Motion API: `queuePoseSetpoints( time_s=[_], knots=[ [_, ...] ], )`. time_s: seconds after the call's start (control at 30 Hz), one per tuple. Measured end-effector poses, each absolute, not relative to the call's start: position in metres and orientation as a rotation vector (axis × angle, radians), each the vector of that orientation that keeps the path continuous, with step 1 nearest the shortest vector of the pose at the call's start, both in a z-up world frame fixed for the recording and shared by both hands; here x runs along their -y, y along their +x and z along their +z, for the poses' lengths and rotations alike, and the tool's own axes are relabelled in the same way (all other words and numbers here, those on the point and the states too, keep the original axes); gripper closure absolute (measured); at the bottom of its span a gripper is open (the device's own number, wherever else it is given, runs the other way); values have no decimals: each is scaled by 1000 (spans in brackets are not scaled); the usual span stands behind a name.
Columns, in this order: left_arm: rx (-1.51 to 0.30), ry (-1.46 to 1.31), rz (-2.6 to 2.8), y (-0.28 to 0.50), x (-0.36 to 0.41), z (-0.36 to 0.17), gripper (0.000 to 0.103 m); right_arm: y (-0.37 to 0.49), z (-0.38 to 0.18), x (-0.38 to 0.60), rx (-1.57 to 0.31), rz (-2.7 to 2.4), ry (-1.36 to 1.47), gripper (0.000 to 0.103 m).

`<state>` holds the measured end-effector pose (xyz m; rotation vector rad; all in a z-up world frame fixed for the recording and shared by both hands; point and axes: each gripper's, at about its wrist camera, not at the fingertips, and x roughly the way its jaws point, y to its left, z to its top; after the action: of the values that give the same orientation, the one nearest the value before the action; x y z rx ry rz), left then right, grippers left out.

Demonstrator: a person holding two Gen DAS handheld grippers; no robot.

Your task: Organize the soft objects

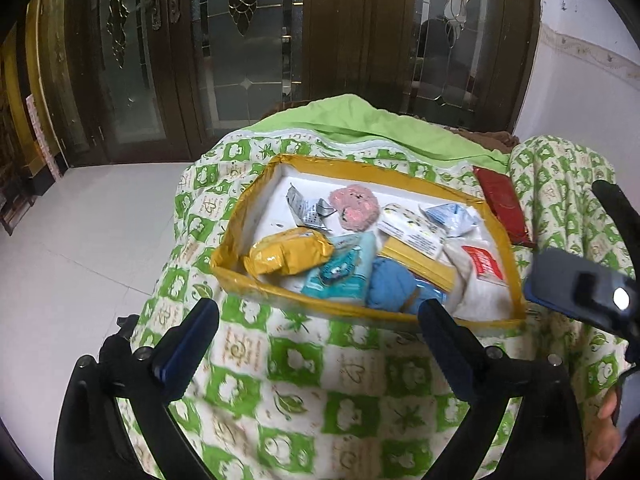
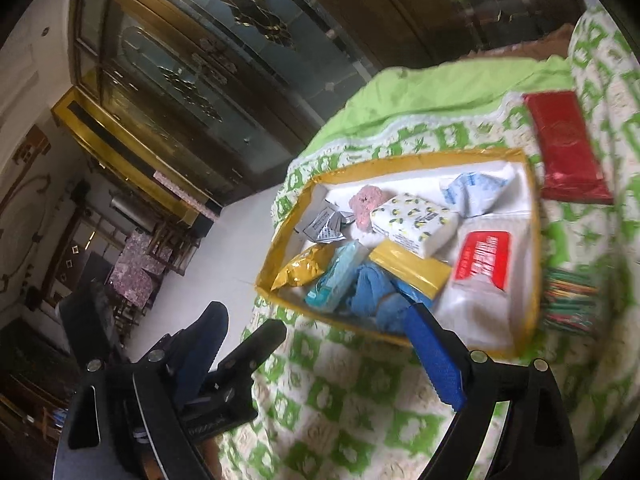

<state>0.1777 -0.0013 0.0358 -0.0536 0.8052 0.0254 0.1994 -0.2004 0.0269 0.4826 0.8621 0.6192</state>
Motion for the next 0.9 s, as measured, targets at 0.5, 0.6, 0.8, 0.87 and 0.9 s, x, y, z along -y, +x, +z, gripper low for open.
queuePoseSetpoints(
  time_s=[0.5,0.6,0.8,0.87,0.9],
  knots=[
    [-752,-76,56,106,17,51,3,108,35,234,-734,503,257,10],
    [-730,-39,69,90,22,57,3,97,35,235,-750,492,231,10],
    [-660,-3,65,54,32,76,0,55,28,255,-923,456,321,10],
    [-635,-17,63,46,34,80,0,41,40,257,-900,474,317,10],
    [-636,-24,72,44,35,81,0,36,49,256,-862,468,288,10]
  ],
)
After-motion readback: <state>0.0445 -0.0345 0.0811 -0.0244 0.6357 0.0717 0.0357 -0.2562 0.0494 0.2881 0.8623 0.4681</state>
